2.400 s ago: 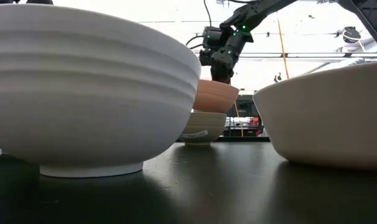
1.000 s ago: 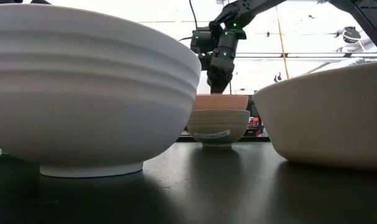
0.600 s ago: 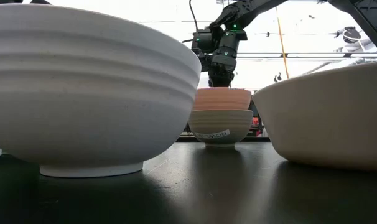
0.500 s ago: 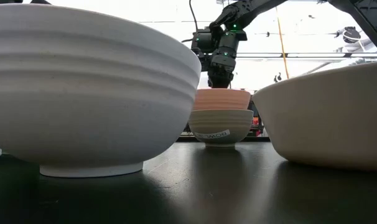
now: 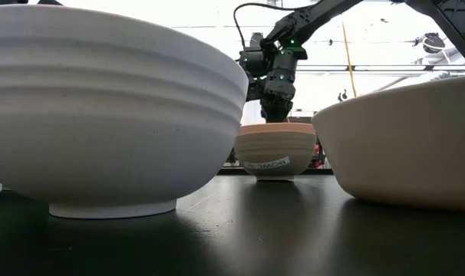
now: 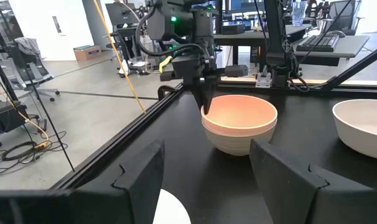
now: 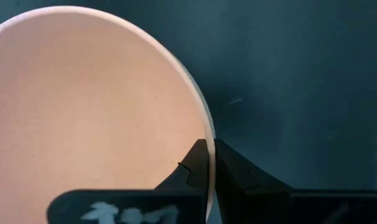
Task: Nest bowls inside each other
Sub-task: Stack the light orange bowl on top of the light brown bowl
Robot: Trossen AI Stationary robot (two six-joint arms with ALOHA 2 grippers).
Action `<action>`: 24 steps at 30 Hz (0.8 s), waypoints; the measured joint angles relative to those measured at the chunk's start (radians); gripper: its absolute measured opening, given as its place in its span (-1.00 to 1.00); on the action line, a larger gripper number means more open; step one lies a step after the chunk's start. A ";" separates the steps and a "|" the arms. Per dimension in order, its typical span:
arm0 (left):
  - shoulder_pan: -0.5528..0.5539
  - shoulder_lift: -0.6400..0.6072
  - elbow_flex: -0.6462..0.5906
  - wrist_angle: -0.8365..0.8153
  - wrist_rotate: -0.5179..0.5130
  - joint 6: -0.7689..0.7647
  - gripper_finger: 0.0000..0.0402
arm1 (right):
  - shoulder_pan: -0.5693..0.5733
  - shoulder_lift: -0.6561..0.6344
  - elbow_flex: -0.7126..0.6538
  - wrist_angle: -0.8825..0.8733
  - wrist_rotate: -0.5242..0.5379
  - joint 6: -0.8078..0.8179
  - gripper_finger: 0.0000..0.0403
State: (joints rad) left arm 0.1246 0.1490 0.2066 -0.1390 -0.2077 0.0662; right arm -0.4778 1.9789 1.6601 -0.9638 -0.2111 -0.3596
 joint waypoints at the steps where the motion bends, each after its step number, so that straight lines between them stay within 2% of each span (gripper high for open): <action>1: 0.000 0.000 0.000 0.000 0.000 0.000 0.19 | 0.000 -0.001 -0.006 0.010 0.000 0.000 -1.00; 12: 0.000 0.000 0.000 -0.001 0.000 -0.002 0.19 | 0.001 -0.003 -0.026 0.023 -0.002 0.007 -0.95; 24: 0.000 0.000 0.000 -0.023 0.000 -0.005 0.19 | 0.035 -0.056 -0.025 0.070 -0.003 0.004 -0.29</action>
State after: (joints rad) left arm 0.1246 0.1490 0.2066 -0.1622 -0.2077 0.0615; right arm -0.4425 1.9230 1.6356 -0.8937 -0.2142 -0.3552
